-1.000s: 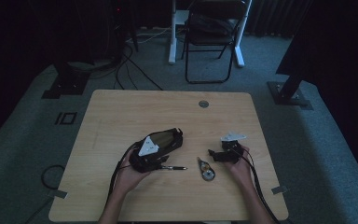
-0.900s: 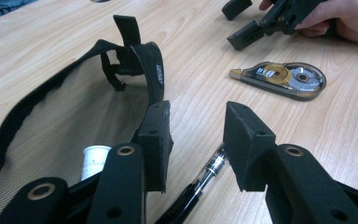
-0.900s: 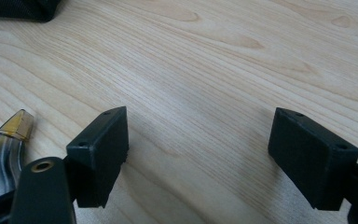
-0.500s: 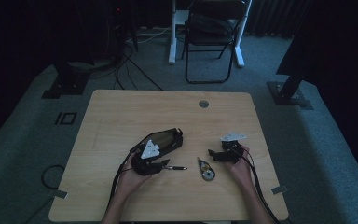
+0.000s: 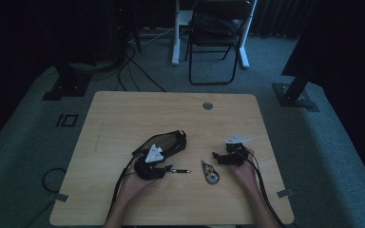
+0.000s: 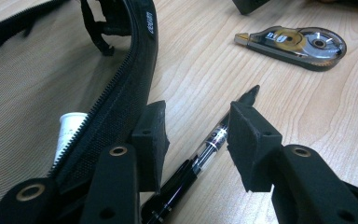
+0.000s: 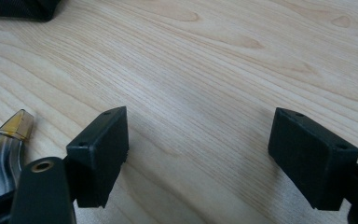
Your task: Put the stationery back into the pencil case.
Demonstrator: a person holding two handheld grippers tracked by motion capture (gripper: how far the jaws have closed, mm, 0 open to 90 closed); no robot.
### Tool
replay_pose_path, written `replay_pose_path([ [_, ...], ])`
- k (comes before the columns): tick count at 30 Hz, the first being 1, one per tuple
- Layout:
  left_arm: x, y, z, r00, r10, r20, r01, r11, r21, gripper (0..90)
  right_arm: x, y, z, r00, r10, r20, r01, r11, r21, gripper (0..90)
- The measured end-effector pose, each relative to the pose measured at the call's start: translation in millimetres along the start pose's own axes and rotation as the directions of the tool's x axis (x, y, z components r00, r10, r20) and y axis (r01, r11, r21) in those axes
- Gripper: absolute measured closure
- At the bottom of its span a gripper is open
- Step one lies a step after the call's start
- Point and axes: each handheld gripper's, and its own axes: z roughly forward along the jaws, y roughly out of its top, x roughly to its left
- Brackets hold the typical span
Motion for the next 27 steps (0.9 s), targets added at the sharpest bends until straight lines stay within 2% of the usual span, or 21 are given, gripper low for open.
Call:
replay_pose_path([
  [11,-0.9,-1.8,9.0,0.9998,0.018,0.005,-0.018,0.9993,0.032,58.2,0.0,0.0,0.0,1.0,0.0,0.0,0.0,1.0,0.0,20.2],
  [27,-8.3,-3.4,24.3,0.9977,0.055,0.041,-0.059,0.994,0.093,65.7,0.0,0.0,0.0,1.0,0.0,0.0,0.0,1.0,0.0,20.2],
])
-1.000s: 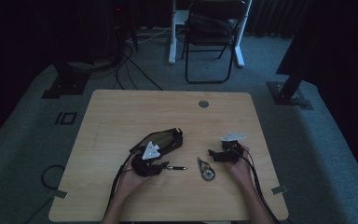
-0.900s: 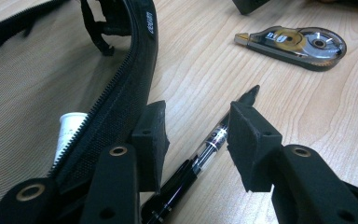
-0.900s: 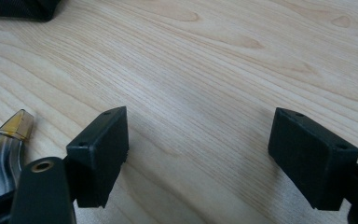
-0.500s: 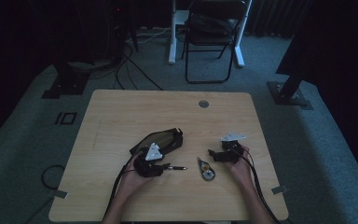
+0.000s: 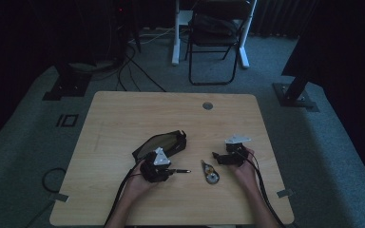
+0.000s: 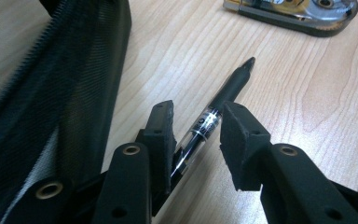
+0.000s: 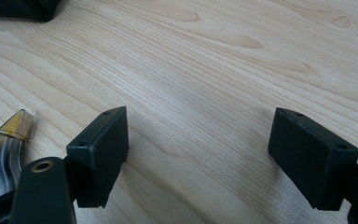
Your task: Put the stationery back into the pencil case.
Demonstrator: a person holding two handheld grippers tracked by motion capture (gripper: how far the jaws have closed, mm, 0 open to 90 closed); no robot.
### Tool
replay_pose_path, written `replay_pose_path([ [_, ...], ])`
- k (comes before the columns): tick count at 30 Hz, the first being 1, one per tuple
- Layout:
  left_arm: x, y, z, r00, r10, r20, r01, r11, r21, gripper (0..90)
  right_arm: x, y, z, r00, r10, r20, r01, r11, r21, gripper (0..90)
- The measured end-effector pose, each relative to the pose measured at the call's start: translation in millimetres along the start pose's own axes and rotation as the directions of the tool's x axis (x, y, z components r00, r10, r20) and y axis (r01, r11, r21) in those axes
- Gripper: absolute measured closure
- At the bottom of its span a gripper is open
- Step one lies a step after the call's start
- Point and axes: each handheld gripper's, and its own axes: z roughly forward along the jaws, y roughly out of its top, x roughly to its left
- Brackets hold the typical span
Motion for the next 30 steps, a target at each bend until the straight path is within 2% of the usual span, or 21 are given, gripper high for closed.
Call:
replay_pose_path([
  [16,-2.5,0.2,7.6,0.9998,0.019,0.0,-0.019,0.9992,0.035,78.2,0.1,0.0,0.0,1.0,-0.001,-0.002,0.001,1.0,0.0,20.1],
  [24,-2.4,-0.8,10.3,0.9998,0.02,0.0,-0.02,0.9988,0.045,78.2,0.1,0.0,0.0,1.0,-0.002,-0.002,0.002,1.0,0.0,20.1],
  [30,-1.0,-1.9,10.5,1.0,0.005,0.008,-0.006,0.9993,0.037,77.2,0.1,0.0,0.0,1.0,-0.001,-0.002,0.001,1.0,0.0,20.1],
])
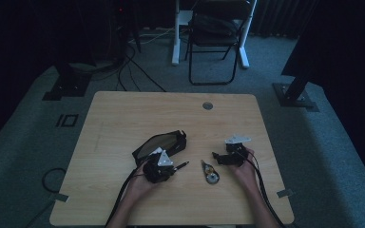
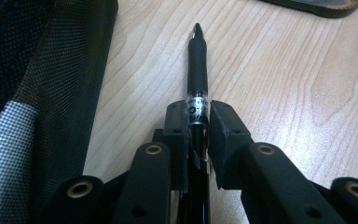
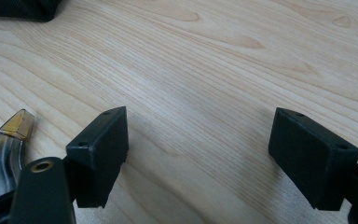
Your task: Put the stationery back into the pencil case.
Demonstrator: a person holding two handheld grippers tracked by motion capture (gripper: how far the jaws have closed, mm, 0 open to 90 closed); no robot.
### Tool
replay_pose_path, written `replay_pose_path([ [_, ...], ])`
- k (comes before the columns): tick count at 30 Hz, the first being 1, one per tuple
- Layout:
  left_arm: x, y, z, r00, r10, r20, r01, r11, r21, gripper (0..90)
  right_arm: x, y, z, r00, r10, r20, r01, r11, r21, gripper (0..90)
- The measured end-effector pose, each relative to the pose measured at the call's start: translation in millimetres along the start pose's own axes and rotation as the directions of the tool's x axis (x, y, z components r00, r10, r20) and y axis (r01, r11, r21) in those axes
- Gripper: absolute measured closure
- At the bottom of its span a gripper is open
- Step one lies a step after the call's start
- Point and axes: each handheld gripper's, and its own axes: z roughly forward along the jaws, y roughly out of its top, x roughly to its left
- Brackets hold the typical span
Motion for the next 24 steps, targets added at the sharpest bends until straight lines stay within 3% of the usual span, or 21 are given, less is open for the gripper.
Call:
replay_pose_path([
  [8,2.2,-4.3,0.0,0.9995,-0.03,0.011,0.03,0.9992,-0.028,74.0,0.0,0.0,0.0,1.0,-0.001,0.0,0.001,1.0,0.0,20.1],
  [13,4.1,-4.7,-0.1,0.999,-0.043,0.015,0.043,0.9986,-0.03,78.6,0.1,0.0,0.0,1.0,-0.003,-0.002,0.003,1.0,0.001,20.1],
  [24,1.9,-3.4,-0.2,0.9993,-0.038,0.004,0.038,0.999,-0.025,79.7,0.1,0.0,0.0,1.0,-0.003,-0.002,0.003,1.0,0.001,20.1],
])
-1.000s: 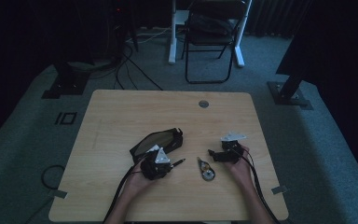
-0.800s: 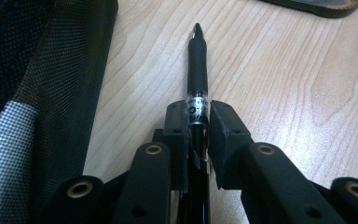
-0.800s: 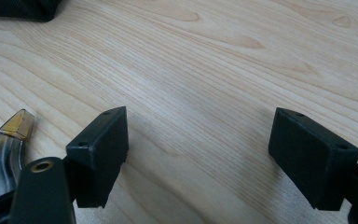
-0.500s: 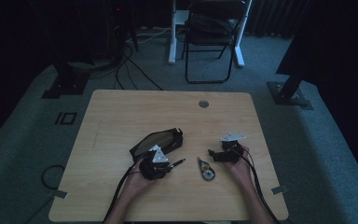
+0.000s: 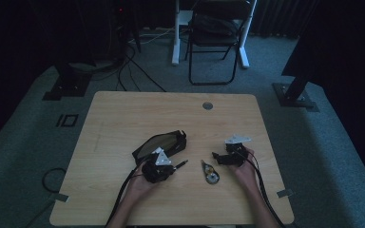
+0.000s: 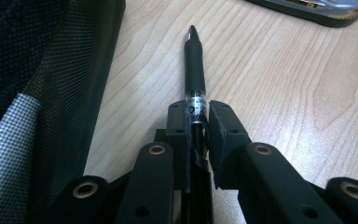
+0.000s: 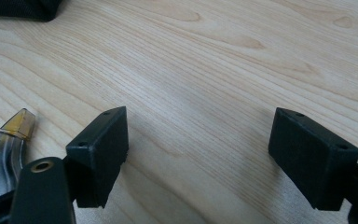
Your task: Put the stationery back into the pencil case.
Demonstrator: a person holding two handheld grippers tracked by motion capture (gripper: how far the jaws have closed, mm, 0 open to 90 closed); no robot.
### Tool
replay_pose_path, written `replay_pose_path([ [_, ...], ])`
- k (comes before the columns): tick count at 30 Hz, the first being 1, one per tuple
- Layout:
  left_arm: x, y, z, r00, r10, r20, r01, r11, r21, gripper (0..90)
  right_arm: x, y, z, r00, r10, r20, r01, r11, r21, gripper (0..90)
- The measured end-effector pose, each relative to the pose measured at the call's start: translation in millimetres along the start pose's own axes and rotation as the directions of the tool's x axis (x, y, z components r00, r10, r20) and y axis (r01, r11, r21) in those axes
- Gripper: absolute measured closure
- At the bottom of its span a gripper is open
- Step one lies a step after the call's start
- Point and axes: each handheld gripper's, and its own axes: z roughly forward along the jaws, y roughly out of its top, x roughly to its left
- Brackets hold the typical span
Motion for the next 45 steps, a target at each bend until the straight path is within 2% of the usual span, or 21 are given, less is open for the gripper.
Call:
replay_pose_path([
  [5,-0.8,1.5,-0.4,1.0,0.006,0.001,-0.006,0.9999,0.008,79.7,0.0,0.0,0.0,1.0,0.001,0.0,-0.001,1.0,0.0,20.1],
  [19,-4.6,9.5,-10.1,0.9997,0.023,0.001,-0.022,0.9997,-0.013,79.7,0.0,0.0,0.0,1.0,0.0,0.0,0.0,1.0,0.0,20.1],
  [38,-8.7,20.1,-31.0,0.9992,0.039,0.004,-0.039,0.9972,-0.064,79.6,0.0,0.0,0.0,1.0,0.0,0.0,0.0,1.0,0.0,20.0],
  [45,-8.9,22.3,-35.7,0.9989,0.046,0.002,-0.046,0.9965,-0.07,79.6,0.0,0.0,0.0,1.0,0.0,0.0,0.0,1.0,0.0,20.1],
])
